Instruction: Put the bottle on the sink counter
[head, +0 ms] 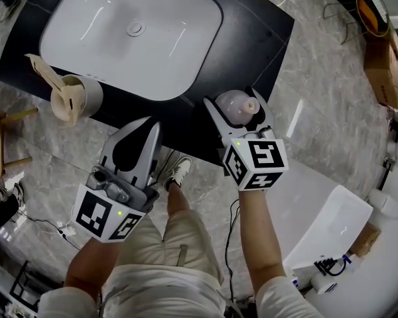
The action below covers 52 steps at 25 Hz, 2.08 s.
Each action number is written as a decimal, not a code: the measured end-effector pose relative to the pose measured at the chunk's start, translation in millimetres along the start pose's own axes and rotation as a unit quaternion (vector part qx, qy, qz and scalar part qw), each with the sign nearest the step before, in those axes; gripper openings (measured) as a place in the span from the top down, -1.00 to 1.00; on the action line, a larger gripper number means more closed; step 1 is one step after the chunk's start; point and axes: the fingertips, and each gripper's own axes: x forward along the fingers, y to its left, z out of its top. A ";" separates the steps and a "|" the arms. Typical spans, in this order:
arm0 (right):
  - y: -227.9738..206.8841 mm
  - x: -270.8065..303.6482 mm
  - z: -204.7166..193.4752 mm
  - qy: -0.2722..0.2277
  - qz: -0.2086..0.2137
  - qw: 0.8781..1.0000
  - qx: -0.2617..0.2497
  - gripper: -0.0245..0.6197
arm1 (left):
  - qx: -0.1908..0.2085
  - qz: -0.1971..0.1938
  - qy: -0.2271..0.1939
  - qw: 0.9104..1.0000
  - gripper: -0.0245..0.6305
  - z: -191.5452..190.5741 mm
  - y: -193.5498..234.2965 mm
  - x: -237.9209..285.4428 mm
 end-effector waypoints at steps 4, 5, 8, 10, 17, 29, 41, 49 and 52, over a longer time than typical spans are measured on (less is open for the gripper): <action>2.3 0.4 -1.5 0.005 -0.005 1.000 -0.019 -0.37 | -0.001 0.001 -0.001 1.000 0.88 0.9 0.4 -0.8; 2.8 0.7 -2.0 0.007 -0.006 1.000 -0.023 -0.37 | -0.001 0.002 -0.001 1.000 0.88 0.9 0.6 -1.1; 3.5 2.5 -3.8 0.011 -0.010 0.999 -0.034 -0.37 | -0.002 0.002 -0.001 1.000 0.88 0.4 1.3 -1.7; 4.3 3.8 -5.3 0.014 -0.013 0.999 -0.042 -0.37 | -0.002 0.002 -0.001 1.000 0.88 0.0 1.7 -2.3; 7.5 6.1 -9.6 0.026 -0.018 0.997 -0.068 -0.37 | -0.003 0.002 -0.002 1.000 0.88 -0.2 2.0 -5.6; 11.5 12.7 -18.0 0.055 -0.022 0.994 -0.092 -0.37 | -0.004 0.003 -0.005 1.000 0.88 0.0 3.1 -15.3; 11.6 13.4 -19.2 0.065 -0.022 0.994 -0.091 -0.37 | 0.000 0.002 -0.008 1.000 0.88 7.7 0.0 -29.7; 13.3 11.6 -17.4 0.067 -0.016 0.994 -0.084 -0.37 | 0.001 0.000 -0.008 1.000 0.88 11.7 -2.5 -36.5; 12.7 9.0 -18.4 0.064 -0.018 0.995 -0.075 -0.40 | 0.002 0.000 -0.007 1.000 0.88 13.1 -0.8 -39.7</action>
